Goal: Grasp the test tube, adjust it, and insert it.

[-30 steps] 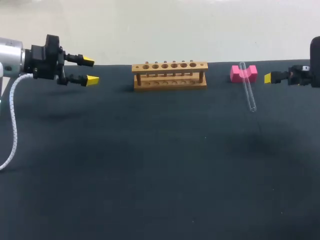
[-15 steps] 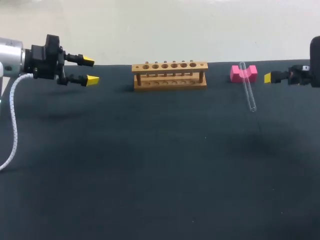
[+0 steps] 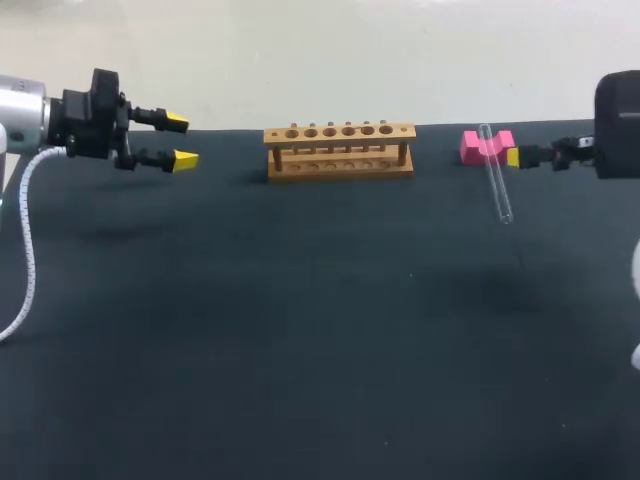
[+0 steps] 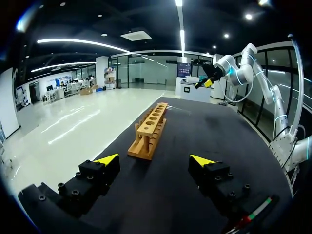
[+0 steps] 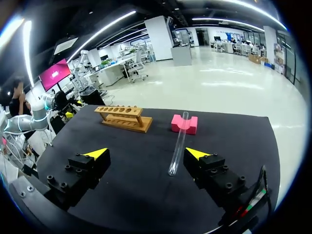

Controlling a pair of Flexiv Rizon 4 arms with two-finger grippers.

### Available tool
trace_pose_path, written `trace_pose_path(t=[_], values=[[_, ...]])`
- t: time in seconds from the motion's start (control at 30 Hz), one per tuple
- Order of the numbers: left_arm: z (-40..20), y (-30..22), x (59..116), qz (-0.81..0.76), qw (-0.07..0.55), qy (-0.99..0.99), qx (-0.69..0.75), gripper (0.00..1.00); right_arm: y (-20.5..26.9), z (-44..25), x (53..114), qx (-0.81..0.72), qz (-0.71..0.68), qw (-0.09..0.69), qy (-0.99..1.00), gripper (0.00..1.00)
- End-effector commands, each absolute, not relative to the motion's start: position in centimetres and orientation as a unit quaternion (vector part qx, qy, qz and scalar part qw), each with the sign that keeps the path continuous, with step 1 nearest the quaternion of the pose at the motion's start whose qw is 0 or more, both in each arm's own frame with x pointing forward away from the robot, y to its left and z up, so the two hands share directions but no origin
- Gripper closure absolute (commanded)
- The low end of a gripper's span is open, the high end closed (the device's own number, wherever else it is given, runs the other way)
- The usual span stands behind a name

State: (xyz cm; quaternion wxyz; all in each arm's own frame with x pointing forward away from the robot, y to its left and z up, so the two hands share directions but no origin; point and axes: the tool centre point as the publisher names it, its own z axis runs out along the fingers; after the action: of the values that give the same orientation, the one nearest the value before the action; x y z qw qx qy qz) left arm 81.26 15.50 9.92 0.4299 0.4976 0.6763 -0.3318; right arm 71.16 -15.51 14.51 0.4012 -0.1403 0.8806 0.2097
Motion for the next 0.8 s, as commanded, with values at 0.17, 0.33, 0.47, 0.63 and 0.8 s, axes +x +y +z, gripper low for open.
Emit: trace_pose_path(t=[0.17,0.33,0.47,0.63,0.8], values=[[9.8,15.5,81.0,-0.33,0.433,0.676,0.497,0.0,-13.5,13.7,73.0,-0.021,-0.009,0.437,0.899,0.0],[9.8,15.5,81.0,-0.33,0.433,0.676,0.497,0.0,-12.8,13.4,73.8,0.008,-0.056,0.439,0.897,0.0],[9.8,15.5,81.0,-0.33,0.433,0.676,0.497,0.0,-12.3,13.0,74.2,0.024,-0.076,0.441,0.894,0.0],[9.8,15.5,81.0,-0.33,0.433,0.676,0.497,0.0,-11.8,12.7,74.7,0.037,-0.089,0.428,0.899,0.0],[9.8,15.5,81.0,-0.33,0.433,0.676,0.497,0.0,-11.8,12.7,74.7,0.037,-0.089,0.428,0.899,0.0]])
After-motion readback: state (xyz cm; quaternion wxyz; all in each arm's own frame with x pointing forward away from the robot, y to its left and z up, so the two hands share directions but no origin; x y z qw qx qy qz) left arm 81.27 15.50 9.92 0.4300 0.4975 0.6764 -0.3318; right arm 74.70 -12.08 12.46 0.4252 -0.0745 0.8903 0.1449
